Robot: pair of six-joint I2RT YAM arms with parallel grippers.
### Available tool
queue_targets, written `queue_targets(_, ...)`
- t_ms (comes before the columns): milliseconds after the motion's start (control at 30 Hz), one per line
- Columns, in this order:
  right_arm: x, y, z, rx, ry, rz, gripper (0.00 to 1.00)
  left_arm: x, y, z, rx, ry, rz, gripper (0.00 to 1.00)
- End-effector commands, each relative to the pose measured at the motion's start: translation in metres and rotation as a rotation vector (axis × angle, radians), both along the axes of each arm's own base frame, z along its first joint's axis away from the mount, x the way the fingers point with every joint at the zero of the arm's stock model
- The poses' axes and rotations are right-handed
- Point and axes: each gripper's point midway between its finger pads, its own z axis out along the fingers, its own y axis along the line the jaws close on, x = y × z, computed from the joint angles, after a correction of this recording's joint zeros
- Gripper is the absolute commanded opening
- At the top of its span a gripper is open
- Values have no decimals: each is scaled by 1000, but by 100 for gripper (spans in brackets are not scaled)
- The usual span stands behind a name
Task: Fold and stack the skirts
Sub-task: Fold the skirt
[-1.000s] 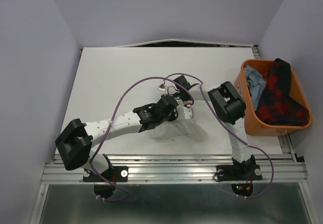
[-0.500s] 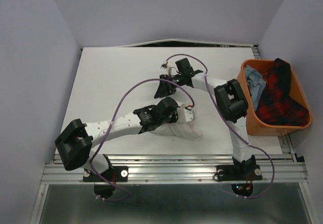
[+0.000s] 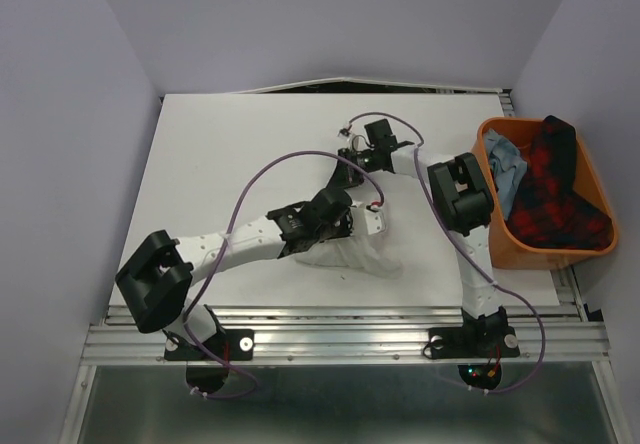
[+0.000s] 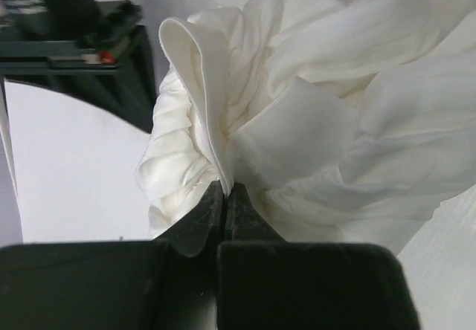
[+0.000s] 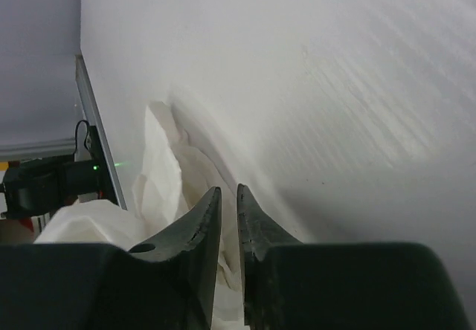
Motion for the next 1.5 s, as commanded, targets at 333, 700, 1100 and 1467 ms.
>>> queue_targets(333,-68,0,-46,30,216,102,9,51,-16,12,-53,-64,4,0)
queue_targets(700,-68,10,-45,29,208,114,9,55,-31,-26,-56,-13,-78,15)
queue_targets(1100,-56,8,-53,-35,176,54,24,52,-29,-79,26,174,-178,43)
queue_targets(1467,79,-60,39,38,-46,-234,65,53,-23,-58,-11,265,-149,75)
